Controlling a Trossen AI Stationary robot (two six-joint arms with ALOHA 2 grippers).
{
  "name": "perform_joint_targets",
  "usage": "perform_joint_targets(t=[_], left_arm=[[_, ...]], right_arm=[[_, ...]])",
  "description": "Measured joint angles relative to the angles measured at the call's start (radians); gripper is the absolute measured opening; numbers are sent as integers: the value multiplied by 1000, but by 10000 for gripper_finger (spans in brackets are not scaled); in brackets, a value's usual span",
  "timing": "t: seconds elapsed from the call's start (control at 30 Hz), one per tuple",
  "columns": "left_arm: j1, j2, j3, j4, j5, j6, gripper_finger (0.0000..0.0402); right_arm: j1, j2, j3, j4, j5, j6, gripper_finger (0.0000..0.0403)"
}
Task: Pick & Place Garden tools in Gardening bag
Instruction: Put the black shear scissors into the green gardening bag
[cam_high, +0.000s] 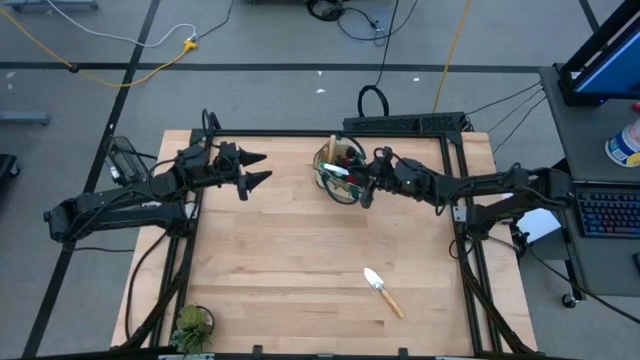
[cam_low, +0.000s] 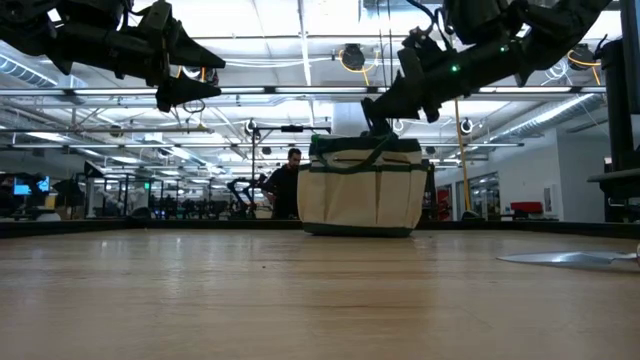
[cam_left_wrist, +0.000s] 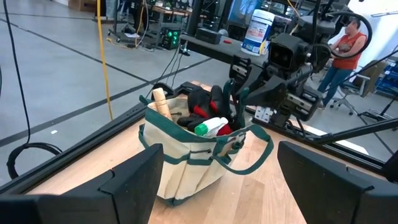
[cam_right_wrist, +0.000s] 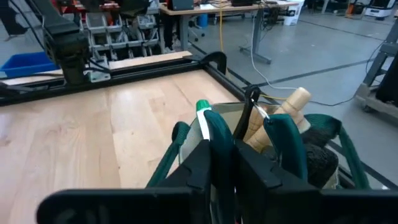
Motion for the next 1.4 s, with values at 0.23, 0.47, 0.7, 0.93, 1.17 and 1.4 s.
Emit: perform_joint_targets(t=[0.23,0.47,0.7,0.93,1.17,1.4], left_arm=[[0,0,0,0,0,0,324],[0,0,0,0,0,0,324],[0,0,0,0,0,-1,324],[-1,0,0,0,0,-5,324],[0,0,0,0,0,-5,324],[0,0,0,0,0,-1,324]], right_arm=[[0,8,1,-20,1,2,34],[-16,9,2,-68,-23,7,34],[-39,57,2,-41,-76,15,34],[-53,92,1,15,-100,22,39],[-90,95,-5,10,-106,28,71],[-102,95,-3,17,-107,21,72]])
